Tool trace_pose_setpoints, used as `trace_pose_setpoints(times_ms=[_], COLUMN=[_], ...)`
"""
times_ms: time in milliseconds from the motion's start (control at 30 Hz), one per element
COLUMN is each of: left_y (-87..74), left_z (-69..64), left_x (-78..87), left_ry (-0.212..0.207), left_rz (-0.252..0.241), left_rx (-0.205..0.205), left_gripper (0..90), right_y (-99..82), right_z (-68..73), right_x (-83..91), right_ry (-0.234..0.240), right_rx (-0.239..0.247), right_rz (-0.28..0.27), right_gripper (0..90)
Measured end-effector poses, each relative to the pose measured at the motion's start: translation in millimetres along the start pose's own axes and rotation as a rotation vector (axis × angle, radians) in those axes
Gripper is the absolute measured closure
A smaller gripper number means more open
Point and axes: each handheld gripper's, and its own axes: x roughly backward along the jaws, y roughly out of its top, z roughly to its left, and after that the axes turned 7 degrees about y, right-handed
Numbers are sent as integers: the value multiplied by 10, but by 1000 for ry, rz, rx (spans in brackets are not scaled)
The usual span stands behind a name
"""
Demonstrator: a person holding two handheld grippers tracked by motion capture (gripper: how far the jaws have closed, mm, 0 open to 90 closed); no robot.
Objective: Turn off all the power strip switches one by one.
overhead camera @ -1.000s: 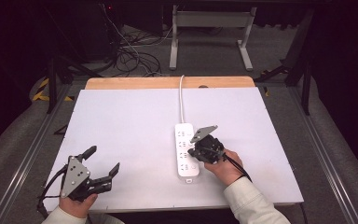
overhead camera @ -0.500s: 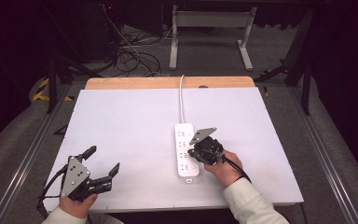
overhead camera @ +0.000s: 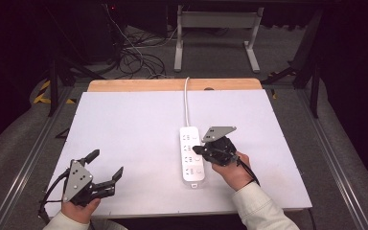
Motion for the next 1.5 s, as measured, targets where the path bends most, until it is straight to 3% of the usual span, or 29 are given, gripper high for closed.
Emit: trace_pose_setpoints(times_ms=[233, 633, 1167, 1500], left_y=[-3, -6, -8, -8], left_z=[0, -2, 1, 1], left_x=[-7, -10, -11, -10], left_ry=[1, -1, -4, -5], left_rz=[3, 3, 4, 3], left_rx=[2, 7, 5, 4], left_gripper=[129, 129, 130, 129], right_y=[32, 40, -10, -52], right_z=[-60, -222, -359, -394], right_x=[40, -61, -337, -404], right_ry=[-2, -13, -29, -39], right_rx=[-8, -29, -41, -56], right_rz=[-29, -42, 31, 79], right_gripper=[900, 900, 900, 900])
